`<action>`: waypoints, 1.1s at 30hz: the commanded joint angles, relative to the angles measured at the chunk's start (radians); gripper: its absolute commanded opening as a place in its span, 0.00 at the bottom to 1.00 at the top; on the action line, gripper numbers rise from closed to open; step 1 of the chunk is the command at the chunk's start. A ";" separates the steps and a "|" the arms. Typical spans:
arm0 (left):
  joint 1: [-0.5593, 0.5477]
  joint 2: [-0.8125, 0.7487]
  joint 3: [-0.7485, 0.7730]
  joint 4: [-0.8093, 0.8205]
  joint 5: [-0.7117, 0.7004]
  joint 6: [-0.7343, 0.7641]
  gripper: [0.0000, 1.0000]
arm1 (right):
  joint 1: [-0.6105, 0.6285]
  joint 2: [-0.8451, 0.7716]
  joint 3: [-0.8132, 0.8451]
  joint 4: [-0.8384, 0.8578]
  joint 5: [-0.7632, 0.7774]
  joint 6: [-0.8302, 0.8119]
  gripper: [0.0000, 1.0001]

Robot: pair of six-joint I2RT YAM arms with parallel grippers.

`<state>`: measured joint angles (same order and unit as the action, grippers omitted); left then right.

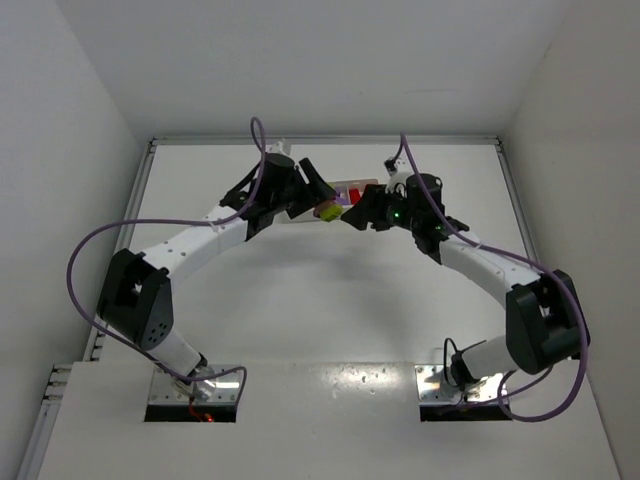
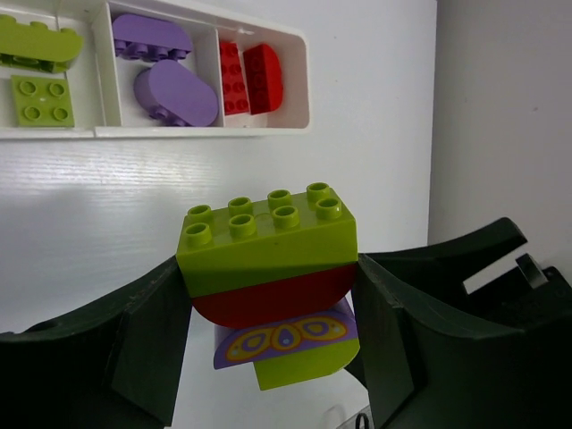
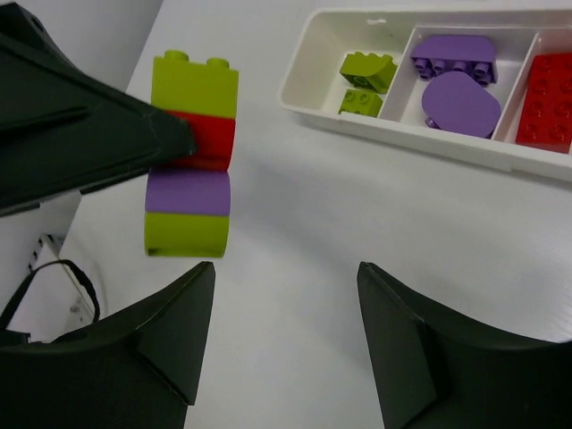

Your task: Sort the legos into containers by color

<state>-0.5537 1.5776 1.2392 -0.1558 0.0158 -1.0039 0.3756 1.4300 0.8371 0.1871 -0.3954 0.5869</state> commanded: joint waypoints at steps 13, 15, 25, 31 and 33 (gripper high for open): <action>0.014 -0.011 0.026 0.073 0.044 -0.045 0.00 | 0.069 0.076 0.138 0.170 -0.204 0.068 0.67; 0.014 -0.011 0.017 0.073 0.055 -0.045 0.00 | 0.078 0.076 0.138 0.170 -0.204 0.068 0.65; 0.014 -0.041 -0.012 0.110 0.098 -0.045 0.00 | 0.068 0.138 0.129 0.180 -0.134 0.114 0.45; 0.014 -0.073 -0.046 0.110 0.098 -0.036 0.00 | 0.059 0.159 0.149 0.160 -0.125 0.134 0.45; 0.014 -0.073 -0.055 0.110 0.098 -0.036 0.00 | 0.059 0.159 0.149 0.192 -0.134 0.143 0.38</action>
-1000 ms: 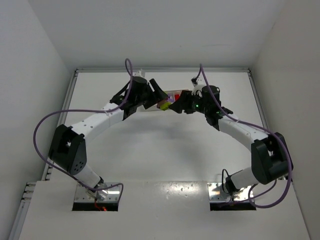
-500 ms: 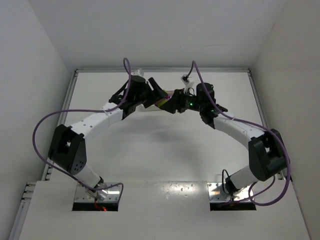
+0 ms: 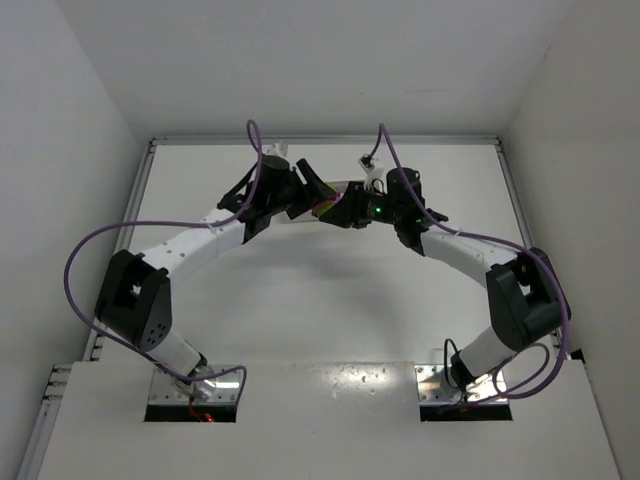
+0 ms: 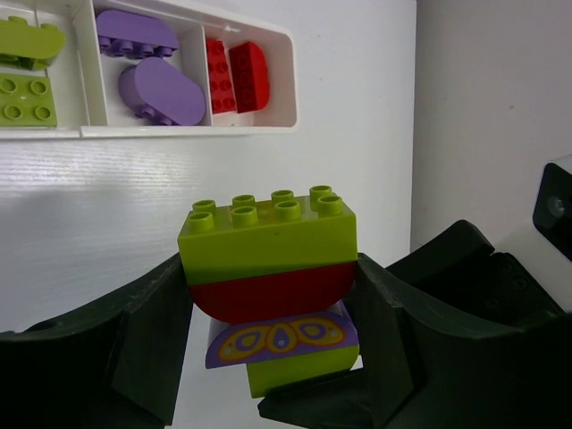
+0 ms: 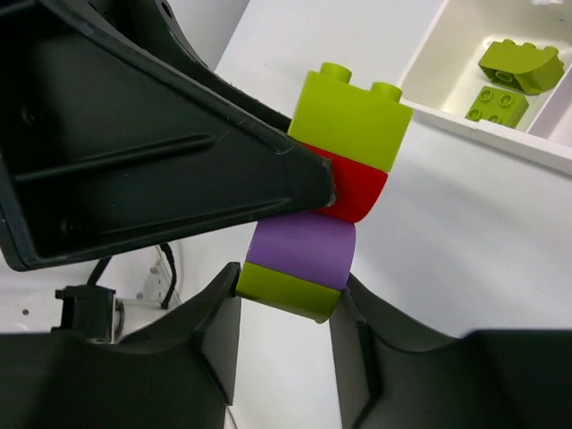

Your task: Sort the legos into containers by color

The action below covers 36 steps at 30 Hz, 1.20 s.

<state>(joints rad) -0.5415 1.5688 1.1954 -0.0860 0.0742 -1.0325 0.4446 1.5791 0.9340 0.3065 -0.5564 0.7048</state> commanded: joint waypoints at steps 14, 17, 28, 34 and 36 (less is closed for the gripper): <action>0.067 -0.082 -0.020 0.029 -0.027 0.011 0.00 | -0.001 -0.112 -0.055 0.028 -0.010 -0.120 0.00; 0.090 -0.082 -0.010 0.029 -0.027 0.020 0.00 | -0.001 -0.162 -0.084 -0.006 -0.029 -0.164 0.00; 0.091 -0.093 -0.010 0.005 -0.036 0.049 0.00 | -0.010 -0.275 -0.138 -0.154 -0.044 -0.320 0.00; 0.091 -0.157 -0.088 -0.026 -0.088 0.106 0.00 | -0.058 -0.254 -0.104 -0.190 0.119 -0.387 0.00; 0.100 -0.167 -0.098 -0.026 -0.099 0.132 0.00 | -0.073 -0.220 -0.060 -0.190 0.128 -0.396 0.00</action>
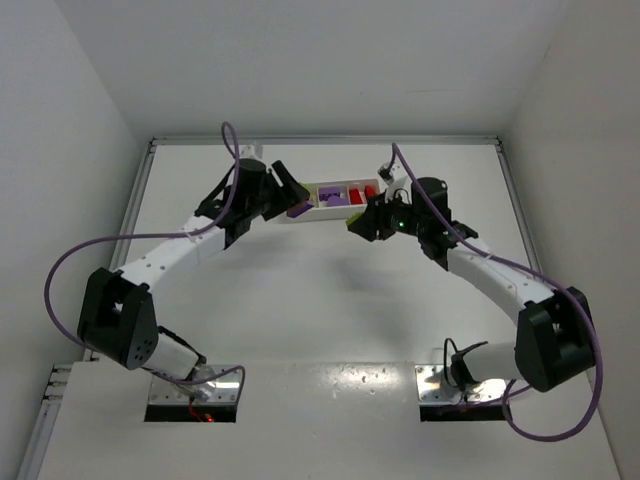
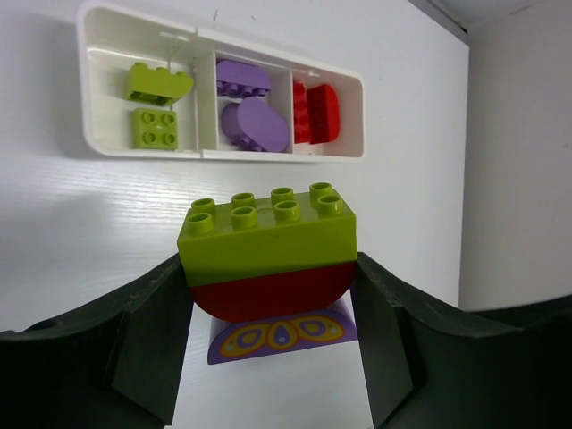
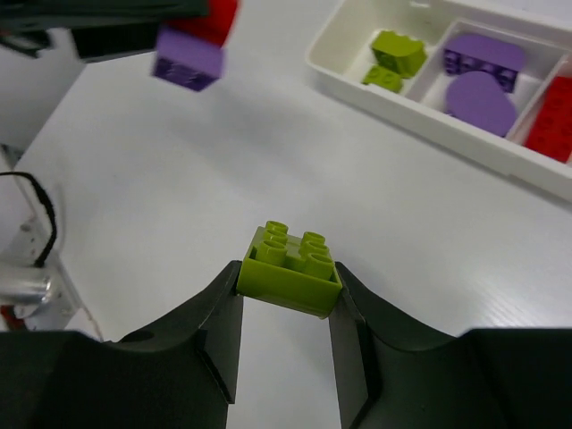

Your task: Sort the legos into containers by color

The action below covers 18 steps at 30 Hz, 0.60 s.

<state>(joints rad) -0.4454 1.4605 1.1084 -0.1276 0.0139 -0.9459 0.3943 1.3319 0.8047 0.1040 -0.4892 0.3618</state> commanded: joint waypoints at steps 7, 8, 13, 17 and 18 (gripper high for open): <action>0.111 -0.089 -0.030 -0.004 -0.063 0.047 0.00 | 0.007 0.291 0.277 0.025 -0.012 -0.049 0.00; 0.128 -0.089 -0.030 -0.013 -0.051 0.047 0.00 | 0.008 0.326 0.325 0.025 -0.025 -0.049 0.00; 0.211 -0.089 -0.030 -0.023 -0.029 0.047 0.00 | 0.054 0.540 0.522 0.016 -0.034 0.003 0.00; 0.257 -0.109 -0.048 -0.032 -0.019 0.047 0.00 | 0.063 0.726 0.645 0.016 -0.023 0.028 0.00; 0.269 -0.109 -0.048 -0.032 -0.006 0.047 0.00 | 0.063 0.751 0.671 0.016 -0.023 0.041 0.00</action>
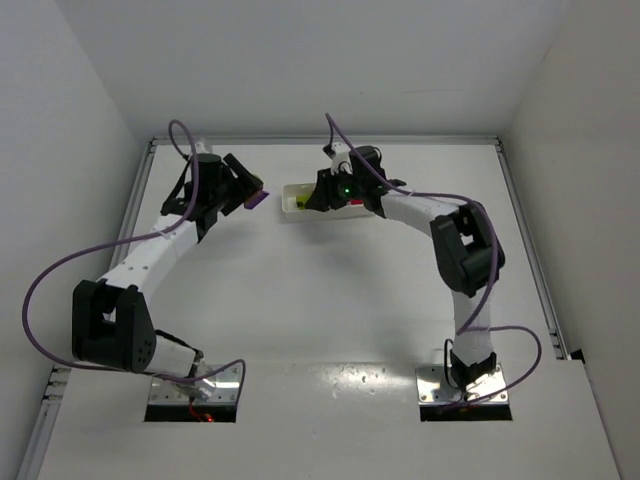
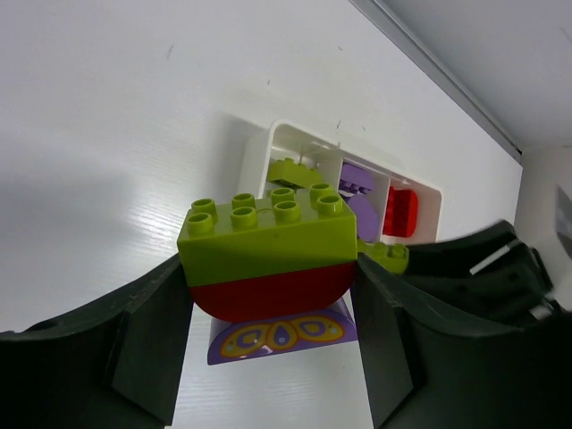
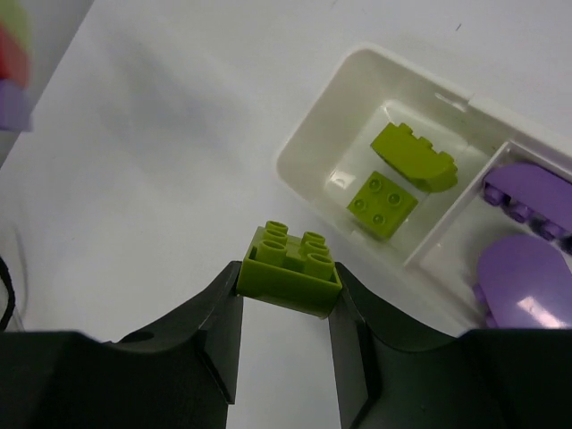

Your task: Sort the legos into containers by color

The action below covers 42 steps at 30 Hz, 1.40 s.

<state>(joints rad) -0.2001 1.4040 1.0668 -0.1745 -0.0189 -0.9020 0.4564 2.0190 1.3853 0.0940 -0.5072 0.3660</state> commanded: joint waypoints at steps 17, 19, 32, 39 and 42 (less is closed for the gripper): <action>0.044 -0.023 -0.016 0.024 0.076 0.003 0.00 | 0.041 0.205 0.293 -0.023 0.072 -0.002 0.76; 0.044 -0.023 -0.016 0.024 0.076 -0.006 0.00 | 0.041 0.178 0.268 -0.023 0.050 -0.015 0.78; 0.053 -0.014 -0.016 0.112 0.168 -0.081 0.00 | 0.096 -0.180 -0.095 0.187 -0.235 0.051 0.90; 0.053 -0.005 -0.034 0.136 0.207 -0.110 0.00 | 0.134 -0.109 0.000 0.217 -0.016 0.321 0.91; 0.053 -0.005 -0.034 0.147 0.220 -0.110 0.00 | 0.145 -0.075 0.024 0.239 0.009 0.401 0.91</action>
<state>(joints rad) -0.1616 1.3968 1.0370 -0.0883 0.1688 -0.9874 0.5945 1.9087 1.3560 0.2649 -0.5743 0.6308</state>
